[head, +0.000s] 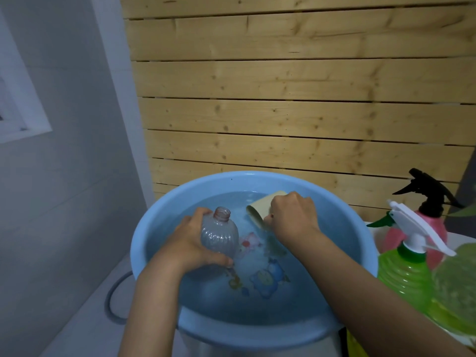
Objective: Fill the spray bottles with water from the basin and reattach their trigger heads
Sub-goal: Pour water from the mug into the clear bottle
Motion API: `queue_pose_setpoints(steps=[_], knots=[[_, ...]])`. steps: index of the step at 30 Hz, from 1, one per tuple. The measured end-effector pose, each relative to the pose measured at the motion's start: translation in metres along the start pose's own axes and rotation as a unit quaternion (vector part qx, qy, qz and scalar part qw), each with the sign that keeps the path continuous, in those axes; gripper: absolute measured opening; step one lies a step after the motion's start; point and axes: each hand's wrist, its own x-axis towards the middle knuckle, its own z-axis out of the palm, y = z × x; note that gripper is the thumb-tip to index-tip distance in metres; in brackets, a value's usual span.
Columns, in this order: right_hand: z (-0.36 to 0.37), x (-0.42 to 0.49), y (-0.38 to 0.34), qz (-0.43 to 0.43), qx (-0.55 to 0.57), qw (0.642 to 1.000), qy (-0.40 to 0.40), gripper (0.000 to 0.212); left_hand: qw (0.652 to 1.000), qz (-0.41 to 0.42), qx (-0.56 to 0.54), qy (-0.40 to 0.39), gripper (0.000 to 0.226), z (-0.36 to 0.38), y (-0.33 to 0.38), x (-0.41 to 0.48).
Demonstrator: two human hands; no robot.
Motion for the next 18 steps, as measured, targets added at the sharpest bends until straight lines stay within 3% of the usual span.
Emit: queue_pose_setpoints(steps=[7,10,13,18], knots=[[0.0066,0.001,0.002,0.041,0.02,0.996,-0.075,0.033,1.0,-0.001,0.005,0.0,0.094,0.0004,0.0023,-0.0008],[0.0057,-0.0005,0.0018,0.055,0.064,0.99,-0.114,0.013,1.0,-0.004,0.006,-0.001,0.093,0.0006,0.0023,-0.0011],[0.0054,-0.0018,0.0023,0.073,0.094,0.983,-0.141,0.007,1.0,-0.006,0.001,-0.001,0.092,0.0008,0.0019,-0.0008],[0.0087,0.0014,0.0029,0.113,0.136,0.968,-0.18,0.032,1.0,-0.007,0.003,-0.003,0.091,0.0017,0.0011,-0.0002]])
